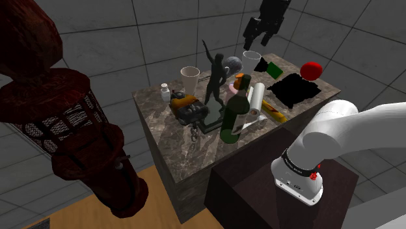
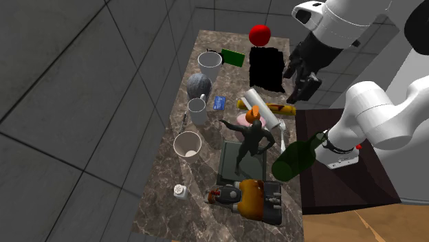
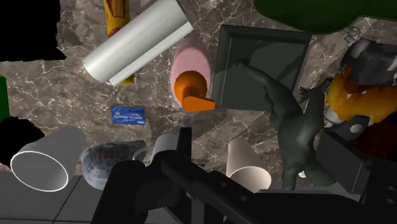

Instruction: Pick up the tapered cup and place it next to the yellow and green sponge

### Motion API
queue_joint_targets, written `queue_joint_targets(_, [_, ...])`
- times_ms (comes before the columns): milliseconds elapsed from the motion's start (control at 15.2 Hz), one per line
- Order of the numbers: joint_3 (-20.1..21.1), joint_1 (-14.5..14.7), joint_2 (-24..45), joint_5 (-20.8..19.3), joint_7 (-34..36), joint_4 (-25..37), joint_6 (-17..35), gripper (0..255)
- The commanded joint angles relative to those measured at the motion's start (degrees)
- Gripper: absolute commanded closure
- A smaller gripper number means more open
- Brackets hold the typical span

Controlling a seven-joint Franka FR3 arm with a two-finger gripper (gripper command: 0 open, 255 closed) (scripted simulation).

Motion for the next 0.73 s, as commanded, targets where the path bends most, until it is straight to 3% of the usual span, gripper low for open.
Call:
queue_joint_targets(0, [0.0, 0.0, 0.0, 0.0, 0.0, 0.0, 0.0, 0])
queue_joint_targets(660, [-0.3, -0.3, 18.7, 2.5, 3.5, 1.8, 15.5, 0])
